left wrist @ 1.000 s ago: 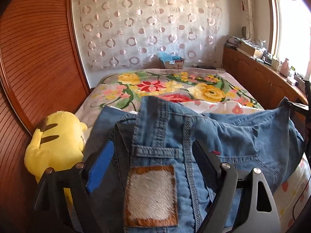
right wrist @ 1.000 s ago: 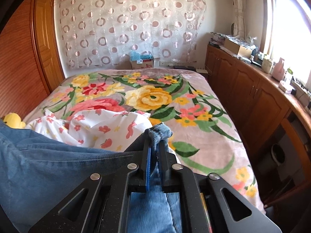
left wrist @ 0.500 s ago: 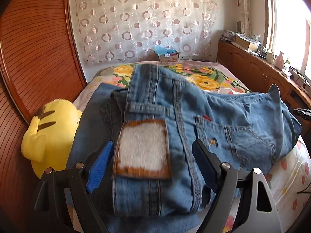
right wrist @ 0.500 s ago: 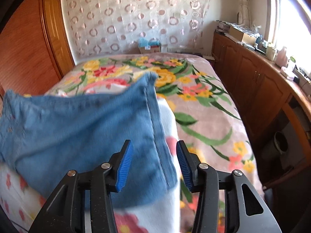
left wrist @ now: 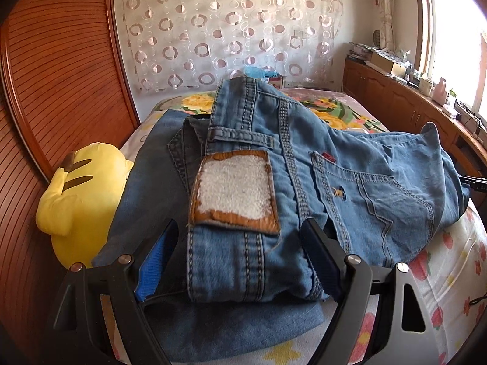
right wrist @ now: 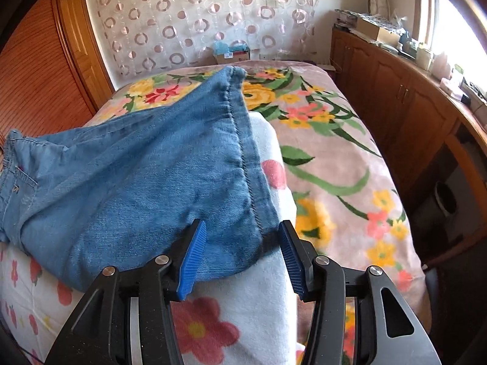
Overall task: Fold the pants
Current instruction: 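Pinch the folded leg hem again with the right tool, then grasp the jeans near the white pocket patch with the left tool while the right tool holds the hem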
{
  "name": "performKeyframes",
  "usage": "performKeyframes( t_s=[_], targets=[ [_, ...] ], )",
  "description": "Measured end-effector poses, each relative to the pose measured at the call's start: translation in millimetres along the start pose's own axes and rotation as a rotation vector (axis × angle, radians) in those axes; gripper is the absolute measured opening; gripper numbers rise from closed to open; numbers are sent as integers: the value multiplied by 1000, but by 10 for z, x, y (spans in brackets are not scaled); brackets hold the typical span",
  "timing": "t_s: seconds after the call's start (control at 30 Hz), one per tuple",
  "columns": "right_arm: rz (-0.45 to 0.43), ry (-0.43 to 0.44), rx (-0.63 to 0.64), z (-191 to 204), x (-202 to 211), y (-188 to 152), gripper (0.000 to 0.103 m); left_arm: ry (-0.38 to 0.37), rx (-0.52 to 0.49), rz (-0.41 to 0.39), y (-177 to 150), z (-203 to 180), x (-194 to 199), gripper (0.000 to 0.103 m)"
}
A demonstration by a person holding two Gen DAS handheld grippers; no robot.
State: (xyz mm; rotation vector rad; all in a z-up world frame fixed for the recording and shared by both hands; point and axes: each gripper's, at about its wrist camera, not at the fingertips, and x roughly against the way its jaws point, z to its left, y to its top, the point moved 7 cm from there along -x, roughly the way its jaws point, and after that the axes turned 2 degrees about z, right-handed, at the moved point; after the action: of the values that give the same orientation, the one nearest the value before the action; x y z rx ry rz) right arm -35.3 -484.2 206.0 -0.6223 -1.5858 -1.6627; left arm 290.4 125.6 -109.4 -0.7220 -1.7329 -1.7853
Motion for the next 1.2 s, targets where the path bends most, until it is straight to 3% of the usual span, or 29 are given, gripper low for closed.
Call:
performKeyframes(
  t_s=[0.27, 0.37, 0.43, 0.6, 0.7, 0.93, 1.1, 1.17, 1.2],
  targets=[
    [21, 11, -21, 23, -73, -22, 49, -14, 19, 17, -95, 43, -65, 84],
    [20, 20, -16, 50, -77, -11, 40, -16, 16, 13, -111, 29, -81, 84],
    [23, 56, -10, 126, -72, -10, 16, -18, 19, 12, -122, 38, -86, 84],
    [44, 111, 42, 309, -97, -29, 6, -24, 24, 16, -133, 52, -106, 84],
    [10, 169, 8, 310, -31, 27, 4, -22, 22, 18, -140, 47, -94, 84],
    [-108, 187, -8, 272, 239, 265, 4, -6, 9, 21, -159, 29, -61, 84],
    [-67, 135, 55, 285, 180, 130, 4, -7, 15, 23, -169, 35, -55, 84],
    [-38, 110, 87, 287, 134, -34, 10, -8, 12, 23, -169, 37, -52, 84],
    [-27, 101, 99, 279, 122, -98, 18, -9, 12, 23, -168, 40, -51, 84]
  ],
)
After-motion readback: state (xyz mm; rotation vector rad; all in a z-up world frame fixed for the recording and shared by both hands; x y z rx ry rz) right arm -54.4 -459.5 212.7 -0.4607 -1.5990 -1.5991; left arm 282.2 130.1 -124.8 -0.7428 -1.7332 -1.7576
